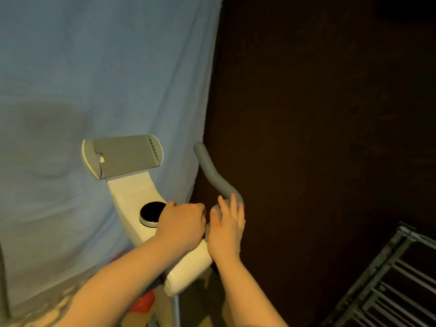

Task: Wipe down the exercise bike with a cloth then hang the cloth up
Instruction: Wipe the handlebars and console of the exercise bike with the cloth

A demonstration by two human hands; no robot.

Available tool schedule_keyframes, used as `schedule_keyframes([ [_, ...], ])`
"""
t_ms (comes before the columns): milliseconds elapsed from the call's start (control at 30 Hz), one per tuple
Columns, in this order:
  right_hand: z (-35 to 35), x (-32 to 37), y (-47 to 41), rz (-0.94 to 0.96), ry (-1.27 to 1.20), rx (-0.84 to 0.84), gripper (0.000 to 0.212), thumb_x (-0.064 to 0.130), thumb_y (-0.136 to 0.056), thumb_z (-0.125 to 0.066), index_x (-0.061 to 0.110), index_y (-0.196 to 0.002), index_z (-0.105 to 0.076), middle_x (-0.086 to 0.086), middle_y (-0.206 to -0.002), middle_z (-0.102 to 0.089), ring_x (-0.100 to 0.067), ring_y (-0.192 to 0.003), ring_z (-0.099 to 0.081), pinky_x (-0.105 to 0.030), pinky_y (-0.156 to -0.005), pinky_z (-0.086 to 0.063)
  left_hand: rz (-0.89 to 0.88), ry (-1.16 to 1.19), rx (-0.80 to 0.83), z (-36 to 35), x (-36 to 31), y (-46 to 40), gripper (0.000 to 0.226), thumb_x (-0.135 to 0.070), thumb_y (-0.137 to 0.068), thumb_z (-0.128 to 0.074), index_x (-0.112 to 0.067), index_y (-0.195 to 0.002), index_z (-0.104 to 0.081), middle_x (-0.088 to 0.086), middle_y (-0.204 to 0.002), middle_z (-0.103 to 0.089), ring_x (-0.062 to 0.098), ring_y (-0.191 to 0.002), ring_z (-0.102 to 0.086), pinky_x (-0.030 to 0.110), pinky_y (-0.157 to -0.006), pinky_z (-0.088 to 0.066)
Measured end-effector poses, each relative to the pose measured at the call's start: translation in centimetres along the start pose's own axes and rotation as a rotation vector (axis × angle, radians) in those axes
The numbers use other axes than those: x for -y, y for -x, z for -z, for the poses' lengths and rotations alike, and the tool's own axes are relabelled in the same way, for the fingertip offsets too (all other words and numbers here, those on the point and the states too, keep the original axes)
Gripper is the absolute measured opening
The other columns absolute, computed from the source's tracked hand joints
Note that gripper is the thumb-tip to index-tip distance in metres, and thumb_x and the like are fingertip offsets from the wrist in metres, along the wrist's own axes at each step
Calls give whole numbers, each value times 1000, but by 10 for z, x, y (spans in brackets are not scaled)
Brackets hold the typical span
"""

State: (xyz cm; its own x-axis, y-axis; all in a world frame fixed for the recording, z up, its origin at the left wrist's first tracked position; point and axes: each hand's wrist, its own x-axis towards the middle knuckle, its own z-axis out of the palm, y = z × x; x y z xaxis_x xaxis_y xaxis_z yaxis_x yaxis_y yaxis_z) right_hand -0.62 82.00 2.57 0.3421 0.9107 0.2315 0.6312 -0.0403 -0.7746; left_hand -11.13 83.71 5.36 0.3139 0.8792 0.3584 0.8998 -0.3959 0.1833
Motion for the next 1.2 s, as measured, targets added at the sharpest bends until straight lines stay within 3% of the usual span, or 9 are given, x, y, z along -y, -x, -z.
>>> schedule_keyframes([
  [167,17,-12,16,279,168,230,41,31,-105,-33,38,-145,-35,25,-154,-21,2,-145,5,-34,-120,10,69,73,-35,4,2,2,27,-33,-97,-40,-26,-94,-65,0,-88,-69,21,-83,-61,31,-63,-31],
  [267,30,-20,-11,335,255,228,38,35,-104,-35,34,-140,-45,16,-149,-39,-5,-145,-16,-35,-121,-1,96,57,-17,2,2,-2,25,-35,-95,-44,-28,-93,-68,-1,-87,-70,21,-82,-61,31,-62,-37],
  [367,29,-21,-11,441,288,192,31,36,-101,-38,32,-125,-57,14,-132,-54,-7,-133,-36,-35,-120,-14,139,83,-21,-1,2,0,24,-32,-93,-46,-27,-93,-70,-1,-90,-70,21,-84,-61,32,-66,-45],
  [567,48,-41,-40,579,305,312,46,56,-91,-25,39,-119,-57,21,-123,-56,1,-122,-43,-32,-117,-16,141,247,-85,4,4,3,22,-21,-87,-51,-23,-83,-72,-6,-91,-67,16,-85,-59,36,-79,-50],
  [633,44,-33,-34,539,283,293,50,58,-90,-21,36,-114,-59,19,-117,-59,-2,-119,-46,-33,-118,-14,91,277,-78,6,7,6,21,-24,-88,-53,-26,-84,-74,-10,-90,-68,9,-88,-58,27,-101,-39],
  [700,40,-30,-20,617,248,323,43,54,-93,-25,35,-110,-59,21,-112,-57,0,-114,-45,-31,-113,-23,-16,224,-11,8,12,11,24,-37,-90,-49,-32,-89,-73,-15,-96,-68,1,-95,-56,26,-117,-8],
  [867,54,-39,-41,698,327,341,37,51,-91,-38,40,-122,-55,27,-121,-53,9,-116,-40,-29,-114,-24,-120,63,47,11,24,23,61,-61,-83,-19,-33,-95,-72,-19,-109,-65,-4,-110,-49,26,-114,16],
  [1000,36,-31,-18,659,211,259,34,51,-87,-36,35,-103,-62,25,-104,-56,4,-105,-46,-28,-108,-30,-118,82,36,10,23,23,58,-62,-81,-22,-35,-95,-71,-19,-103,-67,-3,-107,-50,22,-113,9],
  [1200,43,-35,-33,593,228,208,33,50,-91,-39,36,-112,-61,25,-110,-56,5,-107,-46,-29,-104,-34,-127,114,100,10,24,23,53,-67,-73,-28,-36,-94,-65,-14,-87,-65,0,-100,-49,26,-112,-15],
])
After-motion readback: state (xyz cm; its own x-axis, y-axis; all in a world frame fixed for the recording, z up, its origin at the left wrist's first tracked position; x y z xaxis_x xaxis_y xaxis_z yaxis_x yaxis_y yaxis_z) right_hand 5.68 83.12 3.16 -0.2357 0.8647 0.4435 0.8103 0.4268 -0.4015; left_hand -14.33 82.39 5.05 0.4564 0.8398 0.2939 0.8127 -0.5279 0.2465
